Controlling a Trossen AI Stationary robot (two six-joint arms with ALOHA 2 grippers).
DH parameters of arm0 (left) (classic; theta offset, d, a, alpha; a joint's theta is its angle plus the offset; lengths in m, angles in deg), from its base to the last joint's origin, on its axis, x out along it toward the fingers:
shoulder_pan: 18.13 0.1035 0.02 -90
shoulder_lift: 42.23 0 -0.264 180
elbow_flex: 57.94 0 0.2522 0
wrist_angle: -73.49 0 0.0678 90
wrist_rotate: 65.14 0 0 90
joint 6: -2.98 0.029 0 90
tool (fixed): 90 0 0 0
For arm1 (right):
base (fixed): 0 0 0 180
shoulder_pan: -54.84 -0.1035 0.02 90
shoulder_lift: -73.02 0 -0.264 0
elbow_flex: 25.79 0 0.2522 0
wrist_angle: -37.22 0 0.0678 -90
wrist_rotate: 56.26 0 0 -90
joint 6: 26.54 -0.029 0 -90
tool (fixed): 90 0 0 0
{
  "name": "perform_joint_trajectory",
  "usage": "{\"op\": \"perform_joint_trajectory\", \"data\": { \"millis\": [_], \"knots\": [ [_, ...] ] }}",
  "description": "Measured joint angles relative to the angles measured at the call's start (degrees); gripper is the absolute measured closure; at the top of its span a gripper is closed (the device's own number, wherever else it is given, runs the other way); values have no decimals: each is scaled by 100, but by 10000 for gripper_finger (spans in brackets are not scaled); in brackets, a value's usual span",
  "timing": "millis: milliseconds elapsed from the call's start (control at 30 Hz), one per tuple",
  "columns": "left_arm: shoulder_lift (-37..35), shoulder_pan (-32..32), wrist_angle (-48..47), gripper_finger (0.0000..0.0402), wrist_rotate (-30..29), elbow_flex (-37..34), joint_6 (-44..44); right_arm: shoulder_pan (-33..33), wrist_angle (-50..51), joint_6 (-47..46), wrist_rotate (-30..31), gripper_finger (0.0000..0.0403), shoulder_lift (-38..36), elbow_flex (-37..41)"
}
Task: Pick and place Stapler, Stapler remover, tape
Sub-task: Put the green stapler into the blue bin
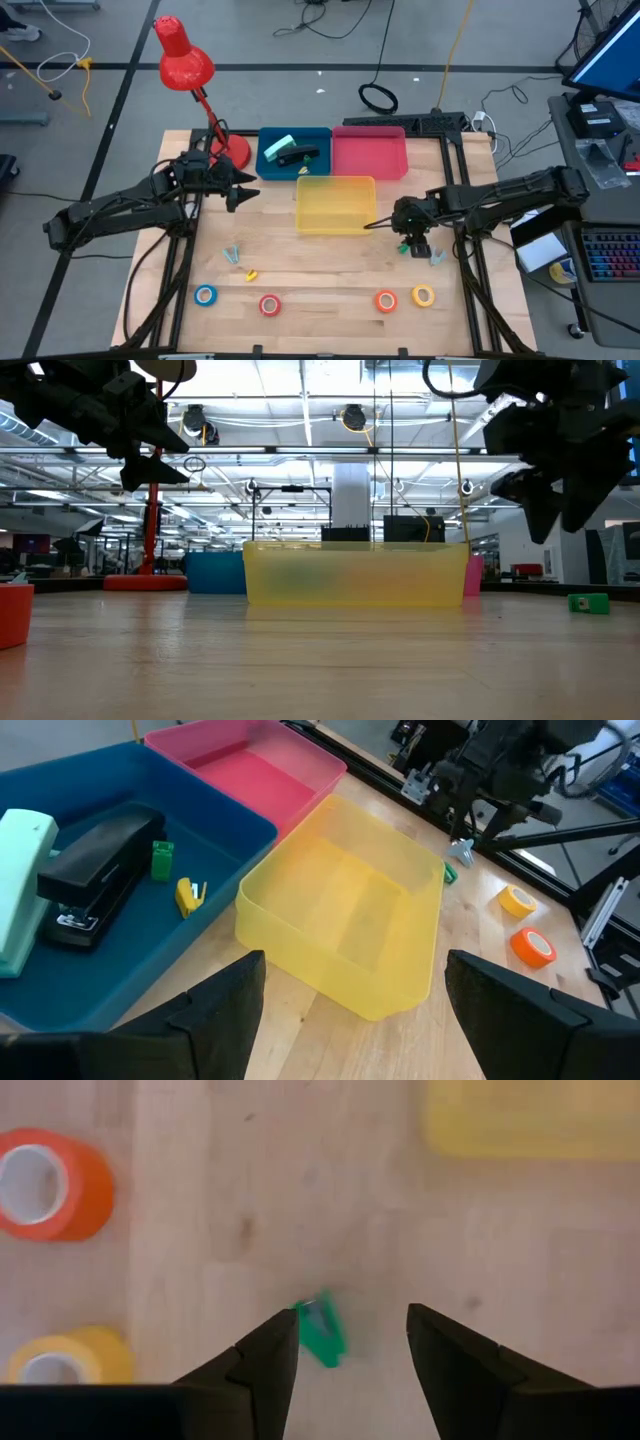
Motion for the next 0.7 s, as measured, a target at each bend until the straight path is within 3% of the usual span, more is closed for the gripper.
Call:
{"op": "perform_joint_trajectory", "data": {
  "millis": [133, 700],
  "knots": [
    [0, 0, -3, 94, 0, 0, 13, -28, -3, 193, -360, 220, 351, 0],
    [0, 0, -20, 94, -4, 0, 183, -280, -18, 796, -318, 220, 1513, 3]
  ]
}}
